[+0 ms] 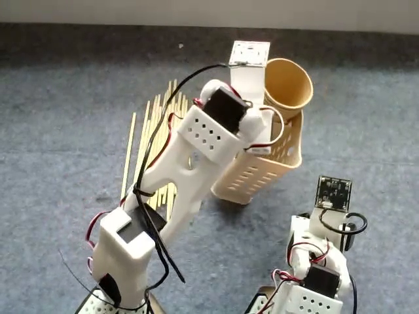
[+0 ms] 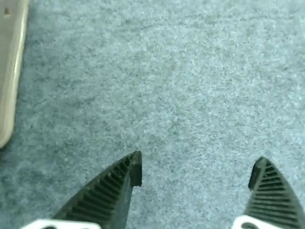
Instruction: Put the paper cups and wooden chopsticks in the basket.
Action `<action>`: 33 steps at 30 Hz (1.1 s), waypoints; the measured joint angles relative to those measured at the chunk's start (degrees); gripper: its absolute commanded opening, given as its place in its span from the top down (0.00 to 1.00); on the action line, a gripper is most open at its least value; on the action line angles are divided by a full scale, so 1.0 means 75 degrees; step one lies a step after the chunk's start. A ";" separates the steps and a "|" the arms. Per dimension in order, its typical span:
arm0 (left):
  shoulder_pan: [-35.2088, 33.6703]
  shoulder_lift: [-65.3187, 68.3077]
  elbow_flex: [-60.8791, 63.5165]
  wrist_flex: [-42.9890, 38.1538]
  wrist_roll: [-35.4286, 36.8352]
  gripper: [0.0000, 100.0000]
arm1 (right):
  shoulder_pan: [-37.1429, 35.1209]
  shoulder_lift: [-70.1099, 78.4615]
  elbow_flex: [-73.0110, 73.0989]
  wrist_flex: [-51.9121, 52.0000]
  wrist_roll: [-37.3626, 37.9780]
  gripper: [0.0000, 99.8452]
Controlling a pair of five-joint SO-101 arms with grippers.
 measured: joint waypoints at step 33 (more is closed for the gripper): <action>-0.1676 -0.0867 0.3399 0.0000 -0.7619 0.87 | 0.0070 -0.0012 0.0000 0.0000 0.0000 0.65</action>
